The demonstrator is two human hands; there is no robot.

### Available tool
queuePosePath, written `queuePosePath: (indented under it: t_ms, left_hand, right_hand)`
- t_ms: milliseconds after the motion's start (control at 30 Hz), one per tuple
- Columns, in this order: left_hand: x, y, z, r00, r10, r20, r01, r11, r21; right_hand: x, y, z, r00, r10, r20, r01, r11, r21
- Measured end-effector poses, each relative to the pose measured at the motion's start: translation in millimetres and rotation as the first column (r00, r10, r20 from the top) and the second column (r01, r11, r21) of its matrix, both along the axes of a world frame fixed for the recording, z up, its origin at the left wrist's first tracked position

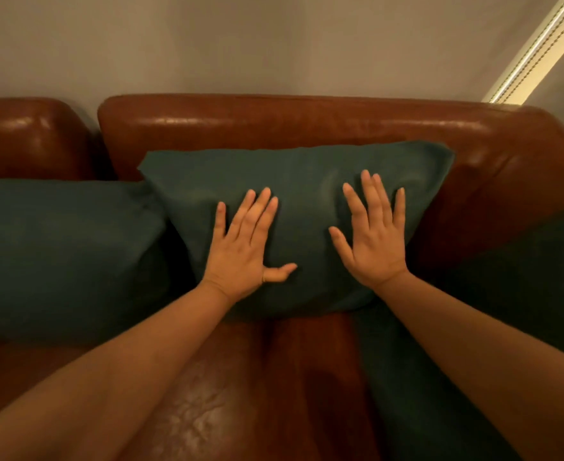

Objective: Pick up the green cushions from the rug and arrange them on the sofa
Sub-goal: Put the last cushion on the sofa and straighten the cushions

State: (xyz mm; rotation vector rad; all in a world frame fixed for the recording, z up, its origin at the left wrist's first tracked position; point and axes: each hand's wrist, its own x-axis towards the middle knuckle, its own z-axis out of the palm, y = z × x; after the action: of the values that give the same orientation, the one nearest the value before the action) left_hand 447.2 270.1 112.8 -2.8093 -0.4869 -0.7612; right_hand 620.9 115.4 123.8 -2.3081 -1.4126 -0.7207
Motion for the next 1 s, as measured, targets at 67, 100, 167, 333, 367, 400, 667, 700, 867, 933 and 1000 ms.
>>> queuePosePath:
  t_ms: [67, 100, 167, 333, 367, 400, 667, 700, 867, 933, 1000]
  left_hand:
    - [12, 13, -1, 0.997, 0.075, 0.029, -0.074, 0.996, -0.042]
    - [18, 18, -1, 0.994, 0.098, 0.037, -0.096, 0.994, -0.053]
    - [29, 26, -3, 0.992, 0.116, 0.043, -0.114, 0.992, -0.058]
    - [48, 36, -8, 0.993, 0.112, 0.037, -0.11, 0.992, -0.059]
    - [49, 36, -7, 0.994, 0.107, 0.019, -0.106, 0.992, -0.069]
    - [49, 34, -6, 0.995, 0.104, -0.001, -0.104, 0.991, -0.083]
    - [13, 21, 15, 0.99, 0.135, -0.039, -0.139, 0.98, -0.142]
    - [4, 20, 18, 0.985, 0.169, -0.037, -0.172, 0.971, -0.164]
    - [-61, 18, 31, 0.97, 0.244, -0.006, -0.237, 0.937, -0.257]
    - [-98, 21, 33, 0.96, 0.277, -0.039, -0.277, 0.924, -0.263]
    - [-140, 31, 37, 0.93, 0.363, -0.064, -0.366, 0.889, -0.276]
  right_hand:
    - [9, 8, -6, 0.998, -0.055, -0.015, 0.055, 0.998, -0.007]
    - [16, 12, -8, 0.998, -0.068, -0.011, 0.068, 0.998, -0.013]
    - [28, 21, -10, 0.997, -0.075, 0.012, 0.075, 0.997, -0.016]
    - [44, 35, -18, 0.994, -0.103, 0.034, 0.105, 0.993, -0.046]
    - [46, 35, -19, 0.994, -0.105, 0.023, 0.106, 0.993, -0.06]
    - [46, 34, -20, 0.994, -0.105, 0.009, 0.105, 0.992, -0.071]
    - [15, 17, -3, 0.988, -0.099, -0.12, 0.092, 0.994, -0.058]
    - [9, 14, 0, 0.986, -0.091, -0.138, 0.086, 0.996, -0.036]
    - [-43, 1, 9, 0.977, 0.111, -0.18, -0.105, 0.994, 0.042]
    - [-68, -5, 12, 0.955, 0.183, -0.234, -0.18, 0.983, 0.038]
    - [-92, -7, 14, 0.92, 0.254, -0.298, -0.257, 0.966, 0.032]
